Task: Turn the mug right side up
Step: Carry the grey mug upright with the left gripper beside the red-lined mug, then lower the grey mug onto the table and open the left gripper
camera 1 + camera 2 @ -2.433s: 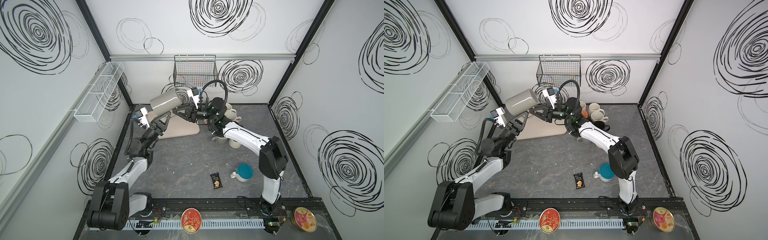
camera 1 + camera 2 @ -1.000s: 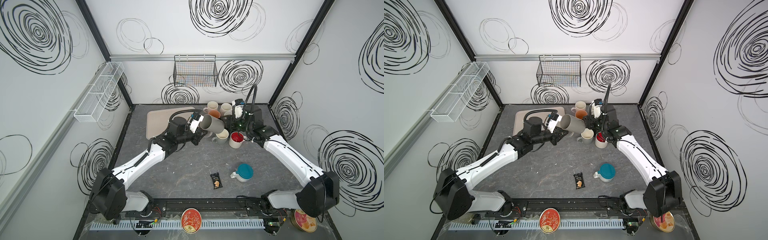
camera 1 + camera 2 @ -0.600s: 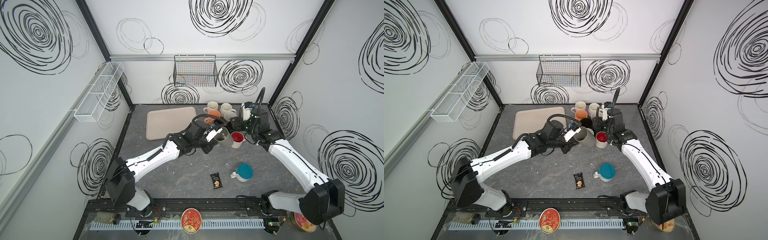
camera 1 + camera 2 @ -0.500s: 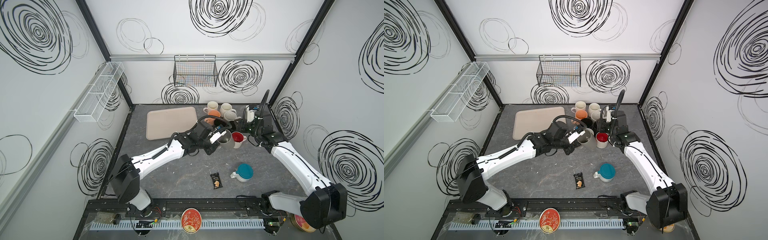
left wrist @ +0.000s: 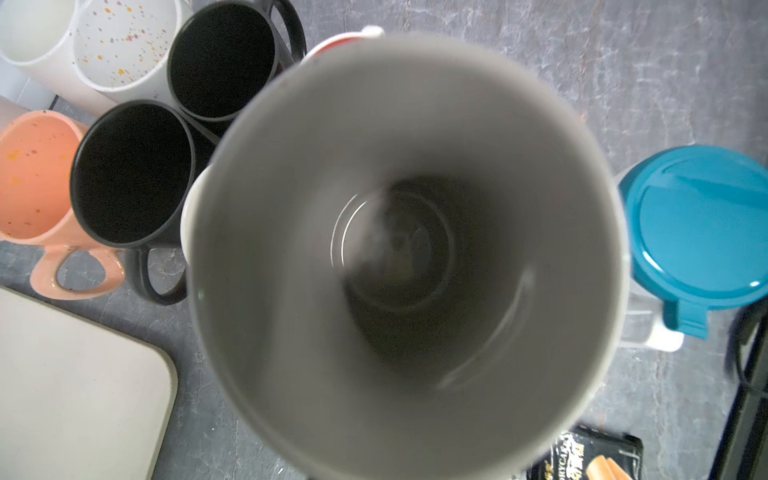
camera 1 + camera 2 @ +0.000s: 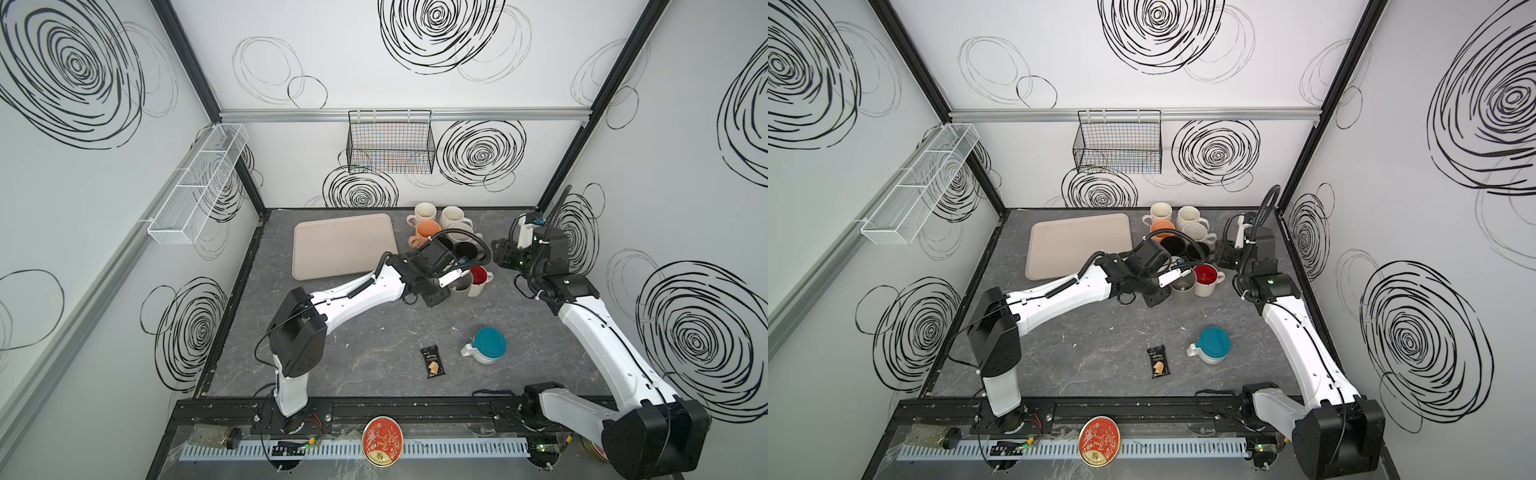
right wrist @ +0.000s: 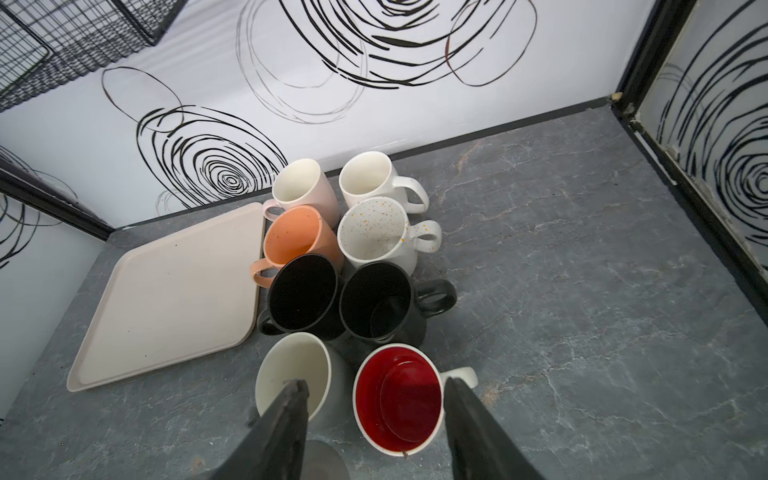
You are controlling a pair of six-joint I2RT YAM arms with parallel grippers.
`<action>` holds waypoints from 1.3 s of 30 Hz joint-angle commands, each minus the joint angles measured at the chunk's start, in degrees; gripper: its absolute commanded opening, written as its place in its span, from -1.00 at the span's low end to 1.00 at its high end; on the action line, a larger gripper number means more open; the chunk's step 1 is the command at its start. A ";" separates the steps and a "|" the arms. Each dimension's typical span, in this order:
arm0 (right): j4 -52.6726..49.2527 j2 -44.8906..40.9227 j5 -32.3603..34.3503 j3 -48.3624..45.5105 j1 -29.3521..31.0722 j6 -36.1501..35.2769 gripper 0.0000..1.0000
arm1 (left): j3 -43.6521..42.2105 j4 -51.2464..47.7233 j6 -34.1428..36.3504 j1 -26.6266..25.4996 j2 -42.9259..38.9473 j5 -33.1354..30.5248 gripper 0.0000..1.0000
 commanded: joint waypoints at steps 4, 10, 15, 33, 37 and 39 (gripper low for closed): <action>-0.39 0.32 1.18 -1.90 -0.55 -0.48 0.15 | 4.26 1.70 3.43 -1.34 3.00 -3.49 -1.00; -1.68 -0.53 4.80 -3.78 -1.08 -1.94 0.20 | 8.10 0.55 3.68 -1.35 7.32 -5.19 -1.00; -1.06 -1.14 6.44 -5.48 -1.85 -2.52 0.25 | 11.01 -0.48 4.30 -1.42 10.10 -6.27 -1.00; 14.19 -6.32 15.83 -15.75 -3.34 -4.58 0.89 | 8.09 1.60 3.82 -1.60 9.56 -11.43 -0.10; 14.02 -5.48 17.36 -15.80 -3.98 -4.23 1.00 | 7.41 2.10 3.59 -1.08 7.63 -10.60 -0.02; 14.65 -5.74 18.04 -16.06 -4.26 -4.38 1.00 | 6.79 2.65 3.57 -0.74 6.22 -10.33 0.01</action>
